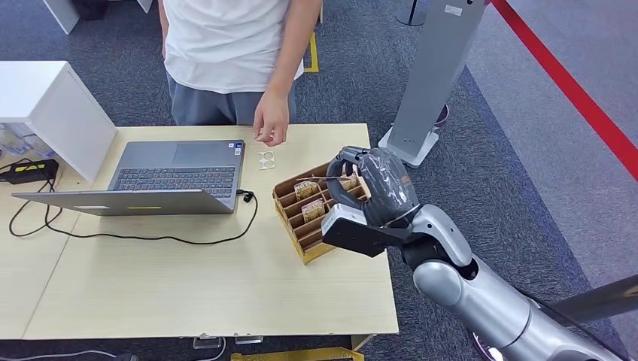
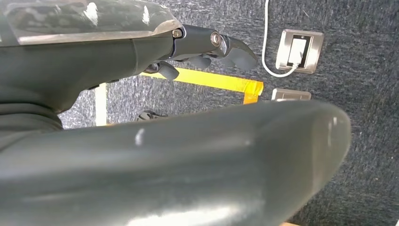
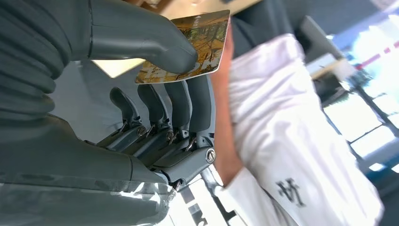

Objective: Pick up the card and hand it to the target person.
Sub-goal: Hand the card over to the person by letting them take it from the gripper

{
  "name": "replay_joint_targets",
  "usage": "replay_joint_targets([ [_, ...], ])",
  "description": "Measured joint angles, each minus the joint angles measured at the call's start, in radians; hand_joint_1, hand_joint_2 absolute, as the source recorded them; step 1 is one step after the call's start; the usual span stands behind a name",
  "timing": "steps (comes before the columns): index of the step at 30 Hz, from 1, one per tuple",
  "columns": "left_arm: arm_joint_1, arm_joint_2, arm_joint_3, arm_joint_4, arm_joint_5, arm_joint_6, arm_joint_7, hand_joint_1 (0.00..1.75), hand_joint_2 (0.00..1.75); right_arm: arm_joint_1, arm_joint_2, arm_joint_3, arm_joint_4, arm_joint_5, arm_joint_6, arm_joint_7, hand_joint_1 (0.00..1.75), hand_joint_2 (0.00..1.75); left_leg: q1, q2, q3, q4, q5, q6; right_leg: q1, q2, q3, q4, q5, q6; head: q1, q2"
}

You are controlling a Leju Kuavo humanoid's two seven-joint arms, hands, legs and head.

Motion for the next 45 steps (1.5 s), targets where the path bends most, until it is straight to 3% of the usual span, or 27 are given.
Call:
replay_joint_targets([
  [4,0.0,-0.001,-0.005,0.0,0.004,-0.002,0.0,0.0,0.0,0.005,0.009,0.0,-0.015,0.035,-0.071,-0.049,1.45,1.75,0.0,0.0,0.0,0.0,0.0,0.0,0.0,0.0,0.0,0.0,0.0,0.0,0.0,0.0],
  [9,-0.002,-0.002,-0.019,0.0,0.009,-0.003,0.0,0.0,0.0,0.007,0.045,0.013,0.011,0.226,-0.199,-0.047,1.45,1.75,0.0,0.0,0.0,0.0,0.0,0.0,0.0,0.0,0.0,0.0,0.0,0.0,0.001,0.0],
  [14,-0.005,-0.006,-0.033,0.0,0.006,-0.007,-0.003,0.0,0.0,0.004,0.116,0.03,0.106,0.415,-0.38,-0.066,1.45,1.75,0.001,0.0,-0.001,0.0,0.0,0.0,0.0,0.0,0.0,0.001,0.0,0.0,0.0,0.0],
  [23,-0.005,-0.016,-0.057,0.0,0.001,-0.007,-0.012,0.0,0.0,0.012,0.262,-0.003,0.254,0.531,-0.41,-0.185,1.45,1.75,0.001,0.0,-0.001,0.0,0.0,0.0,0.001,0.0,0.0,0.001,0.0,0.0,0.001,0.0],
  [27,-0.005,-0.016,-0.068,0.0,0.005,-0.007,-0.012,0.0,0.0,0.022,0.307,-0.027,0.304,0.531,-0.412,-0.213,0.0,1.75,0.001,0.0,-0.001,0.0,0.0,0.0,0.001,0.0,0.0,0.001,0.0,0.0,0.001,0.0],
  [31,-0.005,-0.016,-0.074,0.0,0.016,-0.007,-0.012,0.0,0.0,0.029,0.336,-0.049,0.34,0.5,-0.413,-0.227,0.0,1.75,0.001,0.0,-0.001,0.0,0.0,0.0,0.001,0.0,0.0,0.001,0.0,0.0,0.001,0.0],
  [34,-0.005,-0.016,-0.075,0.0,0.032,-0.004,-0.012,0.0,0.0,0.031,0.349,-0.057,0.365,0.305,-0.413,-0.275,0.0,1.75,0.001,0.0,-0.001,0.0,0.0,0.0,0.001,0.0,0.0,0.001,0.0,0.0,0.0,0.0],
  [37,-0.005,-0.016,-0.075,0.0,0.053,0.0,-0.015,0.0,0.0,0.031,0.352,-0.058,0.389,-0.112,-0.378,-0.36,0.0,1.75,0.001,0.0,0.0,0.0,0.0,0.0,0.001,0.0,0.0,0.001,0.0,0.0,0.001,0.0],
  [41,-0.005,-0.016,-0.075,0.0,0.078,0.004,-0.018,0.0,0.0,0.044,0.35,-0.07,0.406,-0.713,-0.2,-0.499,0.0,1.75,0.001,0.0,0.0,0.0,0.0,0.0,0.001,0.0,0.0,0.001,0.0,0.0,0.001,0.0],
  [43,-0.005,-0.016,-0.075,0.0,0.088,0.007,-0.018,0.0,0.0,0.055,0.342,-0.077,0.411,-0.882,-0.147,-0.54,0.0,1.75,0.001,0.0,0.0,0.0,0.0,0.0,0.001,0.0,-0.001,0.001,0.0,0.0,0.0,0.0],
  [45,-0.004,-0.016,-0.075,0.0,0.098,0.012,-0.018,0.0,0.0,0.07,0.329,-0.085,0.412,-0.97,-0.141,-0.56,0.0,1.75,0.001,0.0,-0.001,0.0,0.0,0.0,0.001,0.0,-0.001,0.001,0.0,0.0,0.0,0.0],
])
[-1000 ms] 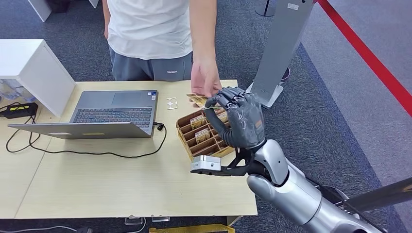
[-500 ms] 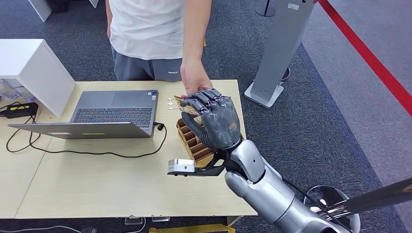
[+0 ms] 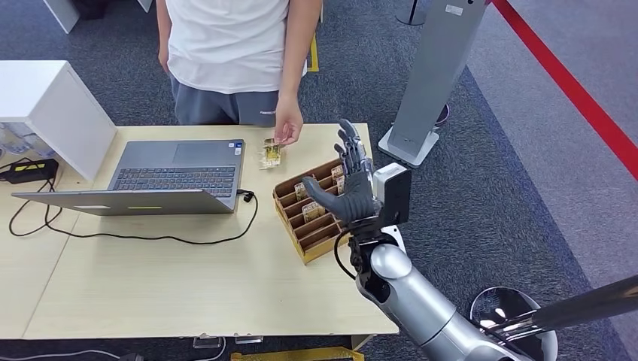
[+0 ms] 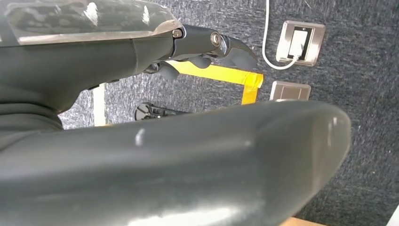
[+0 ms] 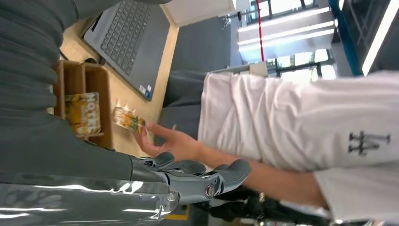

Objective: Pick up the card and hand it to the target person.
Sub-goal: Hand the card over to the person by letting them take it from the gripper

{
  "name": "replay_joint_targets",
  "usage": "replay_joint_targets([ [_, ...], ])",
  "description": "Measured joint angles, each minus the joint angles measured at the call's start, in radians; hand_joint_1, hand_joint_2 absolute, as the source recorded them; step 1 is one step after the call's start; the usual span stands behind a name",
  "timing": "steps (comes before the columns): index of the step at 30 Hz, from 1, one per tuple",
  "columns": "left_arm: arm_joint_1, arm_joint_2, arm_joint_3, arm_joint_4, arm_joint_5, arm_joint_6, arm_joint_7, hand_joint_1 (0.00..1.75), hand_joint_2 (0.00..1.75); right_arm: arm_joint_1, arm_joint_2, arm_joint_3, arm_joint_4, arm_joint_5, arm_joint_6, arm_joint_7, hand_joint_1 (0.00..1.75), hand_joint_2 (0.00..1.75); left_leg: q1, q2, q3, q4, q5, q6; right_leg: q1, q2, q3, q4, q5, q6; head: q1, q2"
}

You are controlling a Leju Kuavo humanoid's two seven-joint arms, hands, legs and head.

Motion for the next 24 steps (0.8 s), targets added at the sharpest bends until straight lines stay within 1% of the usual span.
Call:
replay_joint_targets([
  [5,0.0,0.0,0.0,0.0,0.024,0.015,0.005,0.0,0.0,0.049,-0.031,-0.021,-0.009,-0.101,-0.057,-0.013,0.0,1.75,0.0,0.0,0.0,0.0,0.0,0.0,0.0,0.0,0.0,0.0,0.0,0.0,0.001,0.0],
  [9,0.0,0.0,0.0,0.0,0.039,0.019,0.006,0.0,0.0,0.094,-0.07,-0.034,-0.03,-0.147,-0.066,-0.002,0.0,1.75,0.0,0.0,0.0,0.0,0.0,0.0,0.0,0.0,0.0,0.0,0.0,0.0,0.0,0.0],
  [12,0.0,0.0,0.0,0.0,0.047,0.016,0.005,0.0,0.0,0.139,-0.117,-0.039,-0.047,-0.09,-0.061,0.018,0.0,1.75,0.0,0.0,0.0,0.0,0.0,0.0,0.0,0.0,0.0,0.0,0.0,0.0,0.0,0.0],
  [14,0.0,0.0,-0.001,0.0,0.054,0.015,0.004,0.0,0.0,0.174,-0.145,-0.046,-0.056,-0.028,-0.083,0.028,0.0,1.75,0.0,0.0,0.0,0.0,0.0,0.0,0.0,0.0,0.0,0.0,0.0,0.0,0.001,0.0],
  [16,0.0,0.0,-0.002,0.0,0.058,0.013,0.003,0.0,0.0,0.206,-0.168,-0.058,-0.066,0.005,-0.1,0.034,0.0,1.75,0.0,0.0,0.0,0.0,0.0,0.0,0.0,0.0,0.0,0.0,0.0,0.0,0.001,0.0],
  [20,0.0,0.0,-0.013,0.0,0.062,0.012,0.003,0.0,0.0,0.265,-0.207,-0.096,-0.088,0.005,-0.107,0.056,0.0,1.75,0.0,0.0,0.0,0.0,0.0,0.0,0.0,0.0,0.0,-0.001,0.0,0.0,0.0,0.0],
  [24,0.0,0.0,-0.022,0.0,0.066,0.01,0.0,0.0,0.0,0.306,-0.234,-0.135,-0.099,-0.015,-0.102,0.075,0.0,1.75,0.0,0.0,0.001,0.0,0.0,0.0,0.0,0.0,0.0,-0.001,0.0,0.0,-0.001,0.0],
])
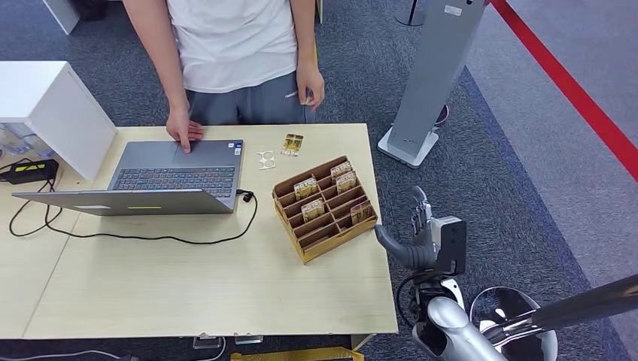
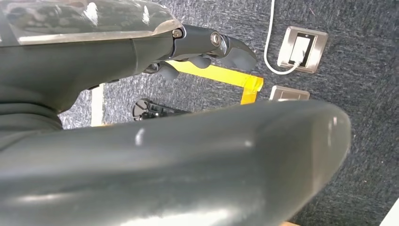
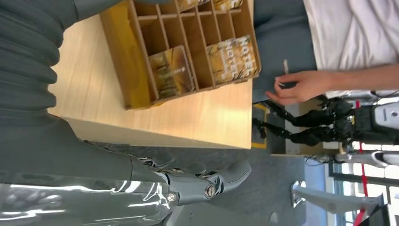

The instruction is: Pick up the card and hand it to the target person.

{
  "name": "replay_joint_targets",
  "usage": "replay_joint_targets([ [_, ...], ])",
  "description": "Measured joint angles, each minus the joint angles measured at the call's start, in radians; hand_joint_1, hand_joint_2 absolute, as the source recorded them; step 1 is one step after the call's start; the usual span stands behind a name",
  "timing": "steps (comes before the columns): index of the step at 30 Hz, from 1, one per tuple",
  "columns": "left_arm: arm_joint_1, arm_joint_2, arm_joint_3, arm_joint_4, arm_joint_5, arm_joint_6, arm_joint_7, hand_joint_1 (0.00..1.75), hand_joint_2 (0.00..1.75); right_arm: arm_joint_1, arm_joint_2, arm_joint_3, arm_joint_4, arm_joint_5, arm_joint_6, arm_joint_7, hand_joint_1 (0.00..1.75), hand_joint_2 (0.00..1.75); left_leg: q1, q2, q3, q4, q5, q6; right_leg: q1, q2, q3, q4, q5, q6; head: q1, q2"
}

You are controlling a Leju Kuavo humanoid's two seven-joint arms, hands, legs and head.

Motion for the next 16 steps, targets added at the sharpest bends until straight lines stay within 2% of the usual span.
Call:
replay_joint_targets([
  [10,-0.001,0.0,-0.026,0.0,0.002,-0.011,-0.008,0.0,0.0,0.068,-0.024,-0.065,-0.003,-0.025,0.027,0.016,0.0,1.75,0.0,0.0,0.0,0.0,0.0,0.0,0.0,0.0,0.0,0.0,0.0,0.0,0.001,0.0],
  [16,-0.002,0.0,-0.04,0.0,0.002,-0.015,-0.012,0.0,0.0,0.076,-0.025,-0.089,-0.016,-0.018,0.032,0.025,0.0,1.75,0.0,0.0,0.0,0.0,0.0,0.0,0.0,0.0,0.0,0.0,0.0,0.0,0.0,0.0],
])
